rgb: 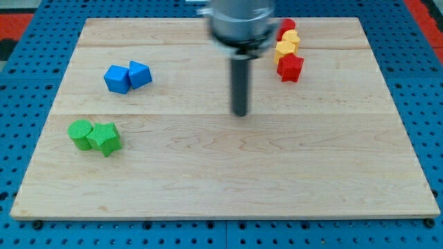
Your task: Move the red star towards the left side of the board
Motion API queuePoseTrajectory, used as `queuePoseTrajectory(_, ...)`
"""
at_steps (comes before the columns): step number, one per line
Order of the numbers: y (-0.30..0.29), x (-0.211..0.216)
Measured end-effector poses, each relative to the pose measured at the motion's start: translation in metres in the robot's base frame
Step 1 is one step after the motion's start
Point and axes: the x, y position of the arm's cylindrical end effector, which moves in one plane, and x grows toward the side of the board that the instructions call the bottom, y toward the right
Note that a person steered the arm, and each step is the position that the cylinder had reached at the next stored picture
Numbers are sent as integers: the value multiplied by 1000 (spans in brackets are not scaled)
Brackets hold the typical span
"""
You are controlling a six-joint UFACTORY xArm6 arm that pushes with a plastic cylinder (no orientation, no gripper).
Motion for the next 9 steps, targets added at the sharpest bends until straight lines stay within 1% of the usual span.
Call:
queuePoseTrajectory(1,94,-41)
queuePoseTrajectory(2,140,-72)
queuePoseTrajectory(3,148,-75)
queuePoseTrajectory(4,125,-75)
queuePoseTrajectory(6,56,-77)
queuePoseTrajectory(9,30,-94)
